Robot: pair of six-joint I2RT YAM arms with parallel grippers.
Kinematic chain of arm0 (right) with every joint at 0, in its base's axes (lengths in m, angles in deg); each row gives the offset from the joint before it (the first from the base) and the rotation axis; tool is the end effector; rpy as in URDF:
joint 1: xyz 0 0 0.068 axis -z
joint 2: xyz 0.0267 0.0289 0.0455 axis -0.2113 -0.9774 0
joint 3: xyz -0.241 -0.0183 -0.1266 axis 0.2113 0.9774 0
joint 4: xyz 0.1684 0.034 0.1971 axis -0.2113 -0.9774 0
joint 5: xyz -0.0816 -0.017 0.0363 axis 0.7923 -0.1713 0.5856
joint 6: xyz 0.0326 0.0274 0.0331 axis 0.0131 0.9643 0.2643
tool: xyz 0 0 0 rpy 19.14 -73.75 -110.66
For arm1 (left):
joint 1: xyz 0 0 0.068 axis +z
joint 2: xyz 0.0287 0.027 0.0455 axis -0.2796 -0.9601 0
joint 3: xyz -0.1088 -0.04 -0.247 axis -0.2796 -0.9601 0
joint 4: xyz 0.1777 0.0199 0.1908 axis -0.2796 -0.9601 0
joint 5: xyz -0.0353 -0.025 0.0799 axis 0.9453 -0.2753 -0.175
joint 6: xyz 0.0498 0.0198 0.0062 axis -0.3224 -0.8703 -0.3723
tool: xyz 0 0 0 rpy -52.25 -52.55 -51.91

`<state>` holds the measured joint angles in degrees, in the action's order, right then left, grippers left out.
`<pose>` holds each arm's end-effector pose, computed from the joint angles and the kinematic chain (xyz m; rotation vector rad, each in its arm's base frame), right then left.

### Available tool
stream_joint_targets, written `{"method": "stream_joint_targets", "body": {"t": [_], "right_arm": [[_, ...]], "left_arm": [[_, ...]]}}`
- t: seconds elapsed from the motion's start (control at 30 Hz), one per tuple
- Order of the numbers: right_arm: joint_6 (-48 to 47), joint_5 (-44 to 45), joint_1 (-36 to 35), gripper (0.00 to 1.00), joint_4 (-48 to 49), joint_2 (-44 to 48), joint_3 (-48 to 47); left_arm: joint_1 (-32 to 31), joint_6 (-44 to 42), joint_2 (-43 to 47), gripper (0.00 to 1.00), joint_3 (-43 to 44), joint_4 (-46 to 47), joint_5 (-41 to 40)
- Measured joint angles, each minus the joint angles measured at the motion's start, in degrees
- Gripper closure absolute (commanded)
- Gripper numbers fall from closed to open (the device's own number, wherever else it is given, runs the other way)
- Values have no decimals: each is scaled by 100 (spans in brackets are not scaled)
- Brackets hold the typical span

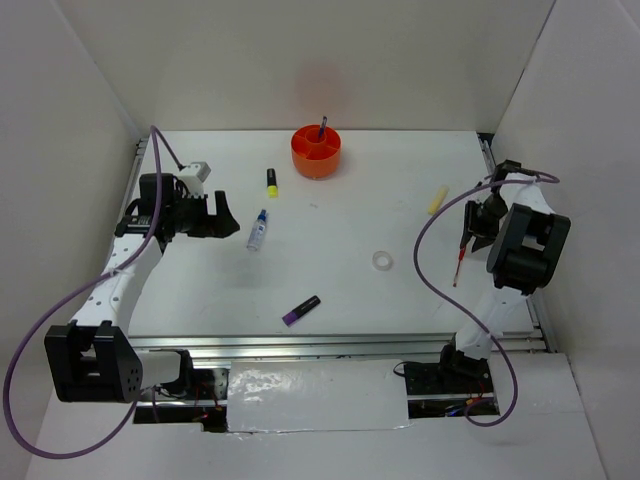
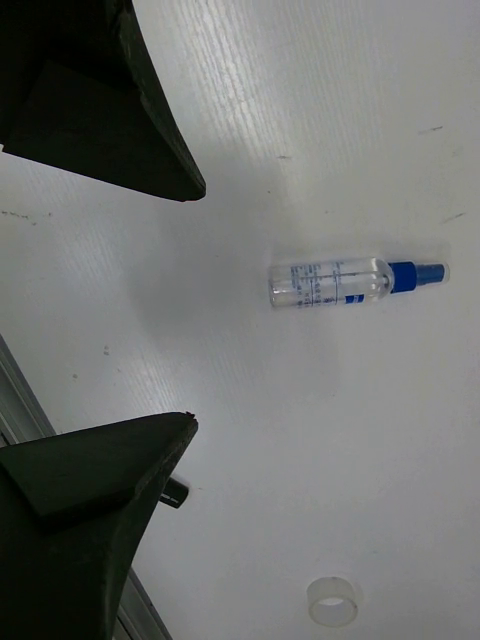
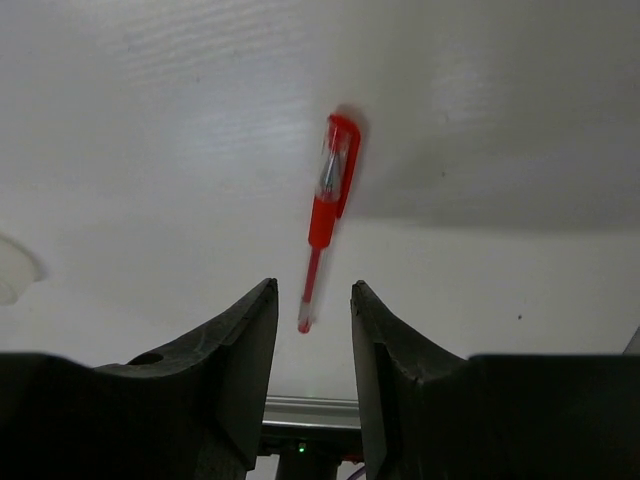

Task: Sort the stationery into containers
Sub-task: Grab a piece of stationery with the right arm

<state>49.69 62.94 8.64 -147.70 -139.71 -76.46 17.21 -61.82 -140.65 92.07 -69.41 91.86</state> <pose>0.3485 -0.1273 0.1992 0.3184 3.0020 0.1726 0.2718 -0.0099 0.3004 0.0587 2.2189 -0.5344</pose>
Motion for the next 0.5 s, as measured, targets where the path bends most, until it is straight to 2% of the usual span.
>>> {"method": "stream_joint_targets", "body": {"t": [0.2, 0.5], "right_arm": [[-33, 170, -87, 54, -46, -745, -485], [-153, 446, -146, 54, -105, -1346, -1038]], "left_arm": [[-7, 7, 0, 1, -42, 11, -118], [-11, 11, -39, 1, -42, 17, -219]]}}
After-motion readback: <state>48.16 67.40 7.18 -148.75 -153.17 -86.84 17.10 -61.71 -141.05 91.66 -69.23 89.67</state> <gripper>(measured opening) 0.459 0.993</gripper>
